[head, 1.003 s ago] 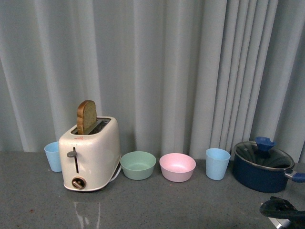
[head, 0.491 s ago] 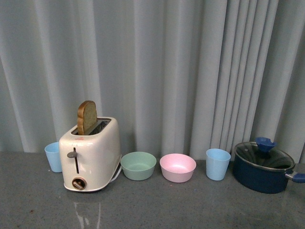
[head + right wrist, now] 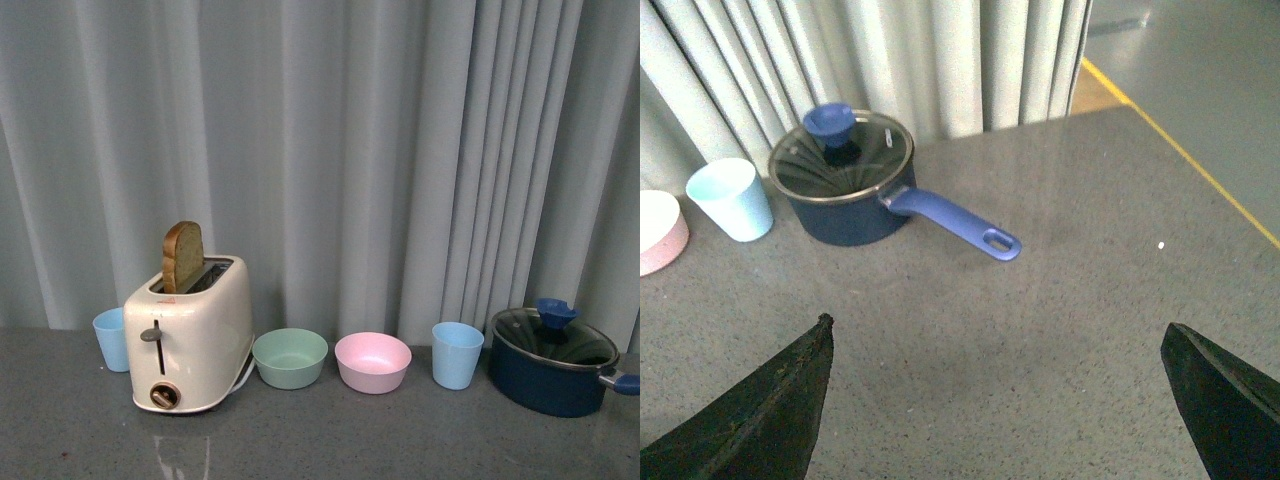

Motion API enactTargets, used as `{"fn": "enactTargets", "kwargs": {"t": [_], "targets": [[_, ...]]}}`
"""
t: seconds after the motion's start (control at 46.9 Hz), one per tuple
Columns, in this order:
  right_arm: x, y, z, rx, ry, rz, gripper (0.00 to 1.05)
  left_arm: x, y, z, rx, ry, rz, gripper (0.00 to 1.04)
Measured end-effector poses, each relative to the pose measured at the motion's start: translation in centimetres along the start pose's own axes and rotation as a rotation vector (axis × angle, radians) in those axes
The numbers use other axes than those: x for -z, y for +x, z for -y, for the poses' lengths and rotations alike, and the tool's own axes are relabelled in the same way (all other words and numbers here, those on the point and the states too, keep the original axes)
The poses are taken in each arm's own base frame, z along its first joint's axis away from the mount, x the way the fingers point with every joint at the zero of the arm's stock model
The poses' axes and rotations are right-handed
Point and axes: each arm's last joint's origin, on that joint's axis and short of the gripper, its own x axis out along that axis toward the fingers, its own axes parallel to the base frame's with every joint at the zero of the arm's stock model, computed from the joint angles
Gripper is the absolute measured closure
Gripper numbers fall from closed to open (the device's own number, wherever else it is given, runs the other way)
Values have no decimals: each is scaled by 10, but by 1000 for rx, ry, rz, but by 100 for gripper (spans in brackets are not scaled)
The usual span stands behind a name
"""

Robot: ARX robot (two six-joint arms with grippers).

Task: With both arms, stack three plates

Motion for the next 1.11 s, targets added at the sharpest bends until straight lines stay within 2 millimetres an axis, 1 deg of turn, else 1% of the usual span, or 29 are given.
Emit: {"fn": "enactTargets", "kwargs": {"t": [0.043,0.064,0.107,0.171,0.192,0.213,0.32,0.363,0.405,0.469,0.491,0.747,1.109], "targets": [[0,-10,-5,-89,-31,107,18,0,0,0,0,0,0,7],[0,-13,-7,-118,-41,130,20,0,0,0,0,0,0,7],[4,-24,-14,-171,-62,175,27,0,0,0,0,0,0,7],[13,-39,-27,-203,-72,184,38,0,0,0,2,0,0,7],[17,-46,-33,-204,-74,181,43,0,0,0,1,0,0,7],[18,-49,-35,-203,-74,180,45,0,0,0,1,0,0,7],[28,-72,-53,-197,-83,190,63,0,0,0,0,0,0,7],[32,-81,-61,-196,-88,226,73,0,0,0,0,0,0,7],[35,-86,-66,-208,-88,246,82,0,0,0,0,0,0,7],[49,-90,-68,-237,-94,219,98,0,0,0,1,0,0,7],[51,-91,-68,-238,-94,221,102,0,0,0,0,0,0,7],[68,-88,-66,-231,-92,225,102,0,0,0,0,0,1,7],[78,-85,-66,-232,-92,229,102,0,0,0,0,0,1,7]]}}
